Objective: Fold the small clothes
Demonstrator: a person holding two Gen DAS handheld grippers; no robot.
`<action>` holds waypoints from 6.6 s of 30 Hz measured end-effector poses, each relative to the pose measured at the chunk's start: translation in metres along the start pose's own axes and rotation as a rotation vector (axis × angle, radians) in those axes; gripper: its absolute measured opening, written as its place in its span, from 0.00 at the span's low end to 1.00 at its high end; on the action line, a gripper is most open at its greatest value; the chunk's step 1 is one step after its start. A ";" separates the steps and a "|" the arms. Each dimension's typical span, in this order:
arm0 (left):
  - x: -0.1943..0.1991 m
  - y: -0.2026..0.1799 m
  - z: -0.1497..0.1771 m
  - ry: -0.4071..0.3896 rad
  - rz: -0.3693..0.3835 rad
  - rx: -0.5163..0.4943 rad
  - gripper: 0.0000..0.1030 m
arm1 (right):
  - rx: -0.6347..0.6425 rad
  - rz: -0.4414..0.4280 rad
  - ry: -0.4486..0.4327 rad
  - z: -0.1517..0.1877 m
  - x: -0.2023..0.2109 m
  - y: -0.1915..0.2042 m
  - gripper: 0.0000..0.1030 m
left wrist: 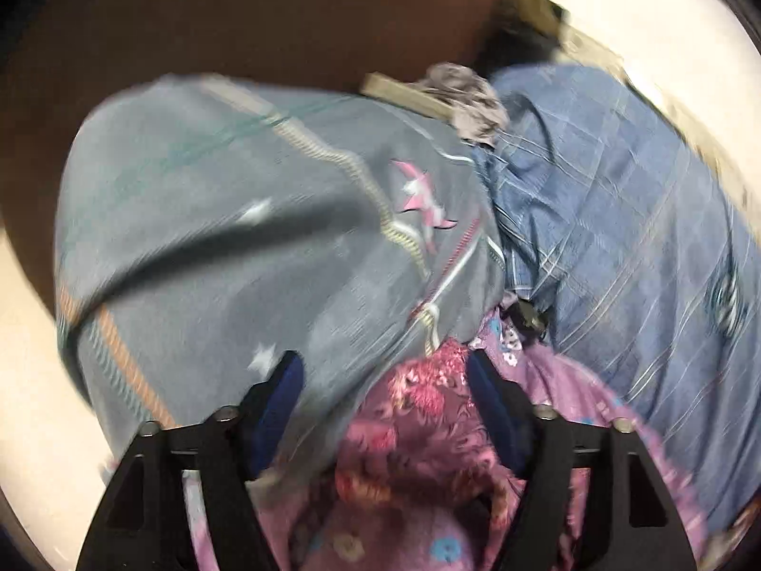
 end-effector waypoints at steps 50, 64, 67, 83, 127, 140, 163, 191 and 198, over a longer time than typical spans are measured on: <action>-0.150 -0.055 0.040 0.573 0.212 -0.220 0.45 | -0.038 -0.031 0.000 0.001 0.002 -0.003 0.52; -0.150 -0.054 0.019 0.534 0.243 -0.171 0.43 | -0.022 -0.023 -0.008 0.000 0.002 -0.001 0.55; -0.159 -0.049 0.025 0.536 0.204 -0.165 0.45 | -0.021 -0.023 -0.009 0.000 0.001 0.000 0.55; -0.155 -0.093 0.057 0.405 0.084 -0.373 0.06 | -0.015 -0.031 -0.012 -0.001 0.002 0.001 0.56; 0.007 -0.121 0.047 0.246 0.667 -0.453 0.56 | -0.717 -0.274 -0.178 -0.055 0.094 -0.166 0.75; -0.057 -0.089 0.105 0.453 0.288 -0.565 0.53 | -0.441 -0.063 -0.029 -0.043 0.054 -0.127 0.16; -0.096 -0.115 0.126 0.468 0.197 -0.613 0.57 | -0.405 0.065 -0.518 -0.069 0.200 -0.181 0.21; -0.090 -0.106 0.127 0.453 0.247 -0.650 0.57 | -0.745 0.116 -0.054 -0.058 0.062 -0.205 0.10; -0.089 -0.107 0.126 0.448 0.227 -0.643 0.57 | -0.554 -0.198 -0.401 -0.098 0.137 -0.159 0.06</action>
Point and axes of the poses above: each gripper's, at about its wrist camera, not at the fingertips, and x roughly against the way its jaws point, y to its left, z to its underside, the point moved 6 cm from there along -x, roughly the way its jaws point
